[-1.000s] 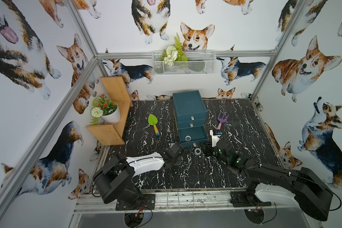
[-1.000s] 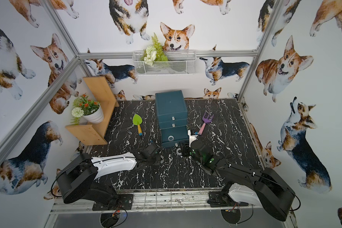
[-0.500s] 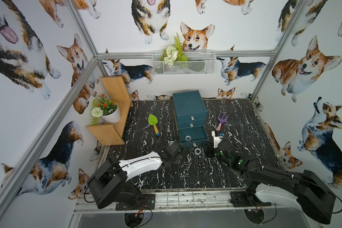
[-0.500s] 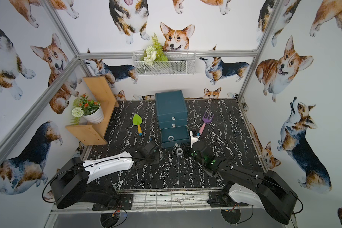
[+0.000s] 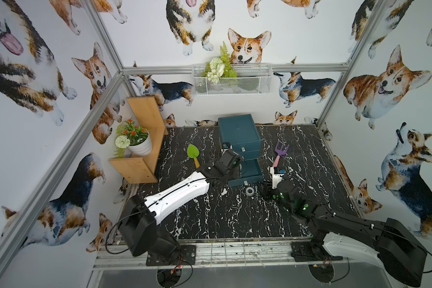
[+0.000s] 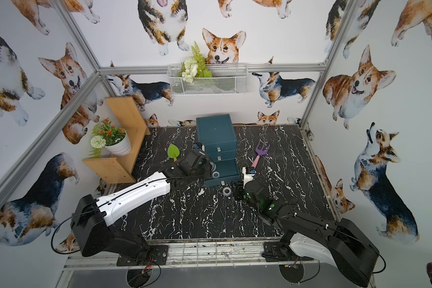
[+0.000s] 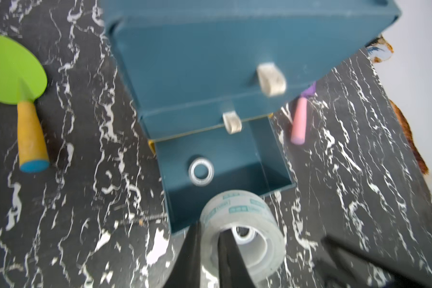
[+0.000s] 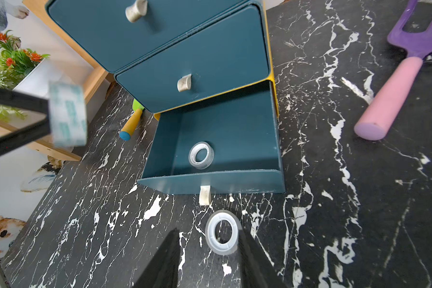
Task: Place the transparent tape into the drawer according to color
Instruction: Place the tape in the drawer.
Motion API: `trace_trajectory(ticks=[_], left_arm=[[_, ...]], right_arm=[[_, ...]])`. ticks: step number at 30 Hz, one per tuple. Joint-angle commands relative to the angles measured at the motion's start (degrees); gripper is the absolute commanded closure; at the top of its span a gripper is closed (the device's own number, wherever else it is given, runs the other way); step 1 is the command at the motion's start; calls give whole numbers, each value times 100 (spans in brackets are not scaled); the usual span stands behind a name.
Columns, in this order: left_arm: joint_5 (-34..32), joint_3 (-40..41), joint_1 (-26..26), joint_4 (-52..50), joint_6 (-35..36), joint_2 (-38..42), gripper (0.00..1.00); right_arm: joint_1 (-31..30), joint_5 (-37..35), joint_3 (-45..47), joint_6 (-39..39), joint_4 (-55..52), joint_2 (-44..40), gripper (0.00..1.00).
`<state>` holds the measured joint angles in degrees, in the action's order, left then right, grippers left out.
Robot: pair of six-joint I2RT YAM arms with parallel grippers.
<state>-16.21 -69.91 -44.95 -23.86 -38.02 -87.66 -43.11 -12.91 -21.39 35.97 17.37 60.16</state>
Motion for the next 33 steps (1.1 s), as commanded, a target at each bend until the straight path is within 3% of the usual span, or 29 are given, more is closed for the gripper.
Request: trace_trajectory(ticks=[1, 8, 11, 17, 22, 27, 33], left_arm=[[-155, -334, 12, 173, 283, -425, 91], [-322, -754, 12, 114, 509, -1460, 89], [-356, -709, 14, 128, 521, -1649, 81], [-244, -626, 14, 157, 497, -1725, 52], [-193, -356, 10, 218, 431, -1259, 50], [-16, 333, 12, 429, 263, -272, 45], [101, 1275, 12, 531, 19, 892, 26]], right_arm=[[0, -120, 77, 108, -82, -95, 57], [-2, 154, 222, -73, 67, -184, 56], [2, 534, 214, -259, 141, -53, 56], [-17, 1319, 78, -447, 293, 719, 54], [-264, 1339, -303, -635, 246, 1455, 54], [-408, 1224, -923, -867, -219, 2179, 56], [-413, 638, -1370, -951, -704, 2604, 57]])
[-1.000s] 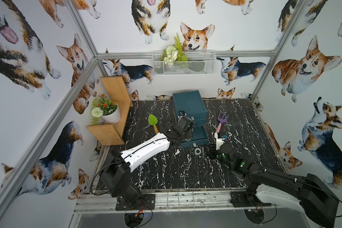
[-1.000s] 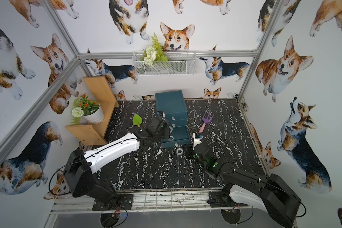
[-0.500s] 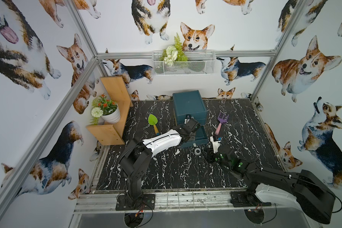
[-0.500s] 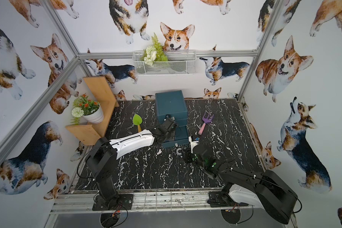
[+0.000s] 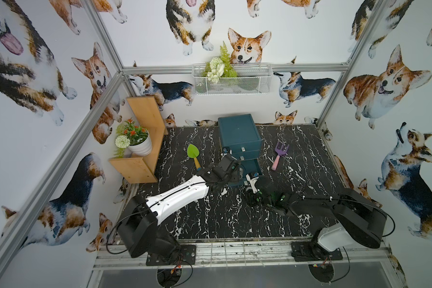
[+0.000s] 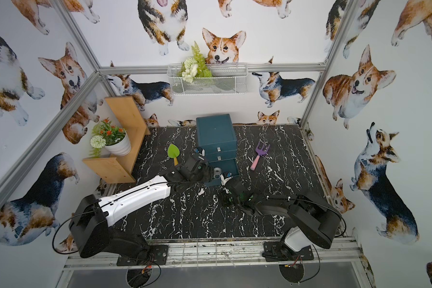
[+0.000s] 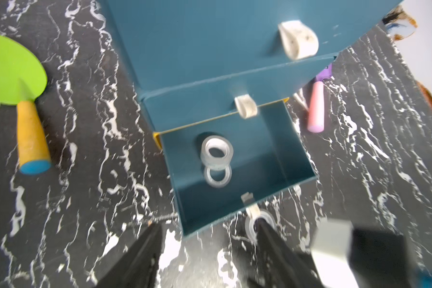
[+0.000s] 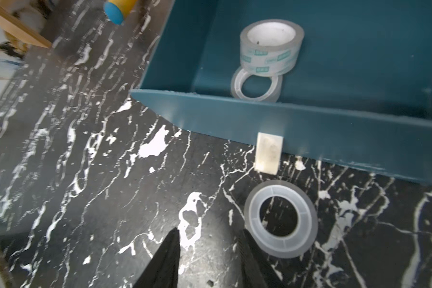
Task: Place the transparent tape into the drawer according to color
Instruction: Place the tape in the drawer, then move the tape to the center of the board.
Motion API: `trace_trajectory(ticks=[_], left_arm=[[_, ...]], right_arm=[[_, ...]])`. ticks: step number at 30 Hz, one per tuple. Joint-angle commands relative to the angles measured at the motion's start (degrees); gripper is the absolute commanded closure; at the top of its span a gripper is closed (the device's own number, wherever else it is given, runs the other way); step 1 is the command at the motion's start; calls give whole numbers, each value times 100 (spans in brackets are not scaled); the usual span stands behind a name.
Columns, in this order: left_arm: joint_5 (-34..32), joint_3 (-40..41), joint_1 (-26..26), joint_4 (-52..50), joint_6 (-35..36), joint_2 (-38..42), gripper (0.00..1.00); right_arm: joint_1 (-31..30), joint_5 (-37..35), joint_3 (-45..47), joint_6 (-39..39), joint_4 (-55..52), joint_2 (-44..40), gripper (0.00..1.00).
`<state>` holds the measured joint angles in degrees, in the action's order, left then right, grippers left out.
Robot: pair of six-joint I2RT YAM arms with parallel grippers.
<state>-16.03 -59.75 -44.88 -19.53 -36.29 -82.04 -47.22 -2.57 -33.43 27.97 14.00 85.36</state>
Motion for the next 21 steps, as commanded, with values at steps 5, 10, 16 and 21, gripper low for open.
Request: trace_trajectory(ticks=[5, 10, 16, 21], left_arm=[[79, 853, 6, 25, -266, 1161, 8], [-16, 1220, 4, -105, -385, 1798, 1], [-175, 1345, 14, -408, -381, 2335, 1], [-223, 1360, 14, -517, -378, 2429, 1]], right_arm=[[-7, -660, -251, -188, -562, 139, 57], [-6, -756, -343, -166, -639, 316, 57], [-16, -759, -534, -209, -786, 567, 57], [-15, -800, -674, -238, -962, 754, 59]])
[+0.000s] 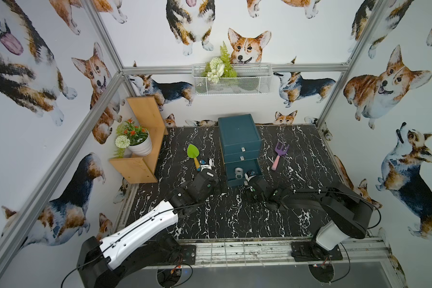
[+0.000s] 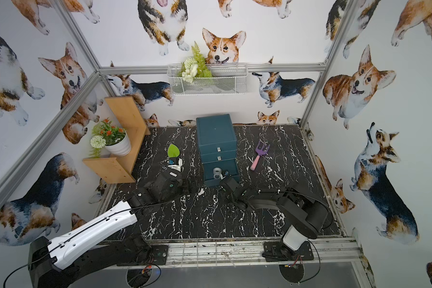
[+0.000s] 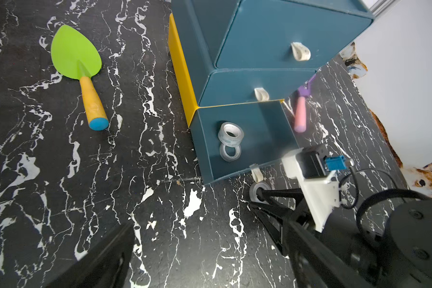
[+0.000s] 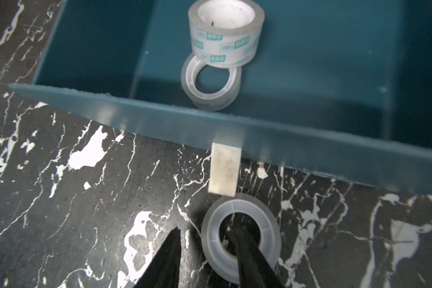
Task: Place the transparent tape into the drawer according to color
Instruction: Move the tape to the center of the board.
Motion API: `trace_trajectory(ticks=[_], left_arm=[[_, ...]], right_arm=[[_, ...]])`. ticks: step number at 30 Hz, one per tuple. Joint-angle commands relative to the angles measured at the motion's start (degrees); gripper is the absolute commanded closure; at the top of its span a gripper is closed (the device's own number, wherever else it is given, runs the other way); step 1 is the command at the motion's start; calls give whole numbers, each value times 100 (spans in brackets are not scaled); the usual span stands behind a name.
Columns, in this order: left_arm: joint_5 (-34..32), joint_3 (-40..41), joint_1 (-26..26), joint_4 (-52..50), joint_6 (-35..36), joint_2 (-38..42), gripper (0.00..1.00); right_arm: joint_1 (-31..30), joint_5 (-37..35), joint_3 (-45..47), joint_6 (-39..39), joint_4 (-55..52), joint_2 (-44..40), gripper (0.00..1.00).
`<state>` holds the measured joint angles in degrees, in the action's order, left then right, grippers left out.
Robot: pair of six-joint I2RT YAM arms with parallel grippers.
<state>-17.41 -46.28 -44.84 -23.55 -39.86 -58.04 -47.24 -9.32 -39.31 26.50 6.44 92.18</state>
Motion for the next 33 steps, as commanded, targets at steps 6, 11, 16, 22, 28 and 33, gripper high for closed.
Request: trace_trajectory(ticks=[6, 11, 16, 22, 28, 33], left_arm=[[-39, 14, 10, -79, 13, 19, 1], [-50, 27, 19, -89, 39, 21, 1], [-70, 58, 24, -77, 74, 34, 1], [-60, 49, 54, -54, 101, -6, 1], [-70, 65, 76, -62, 127, -19, 1], [-35, 92, 89, -53, 118, 2, 1]], right_arm=[[-38, -179, -328, -125, -636, 346, 63], [-125, -101, -459, -207, -1005, 531, 67], [-313, -153, -466, -190, -1127, 673, 74], [-517, -193, -482, -126, -1126, 702, 93], [-549, 874, -305, -62, -528, 143, 100], [-549, 895, -484, -26, -688, -186, 88]])
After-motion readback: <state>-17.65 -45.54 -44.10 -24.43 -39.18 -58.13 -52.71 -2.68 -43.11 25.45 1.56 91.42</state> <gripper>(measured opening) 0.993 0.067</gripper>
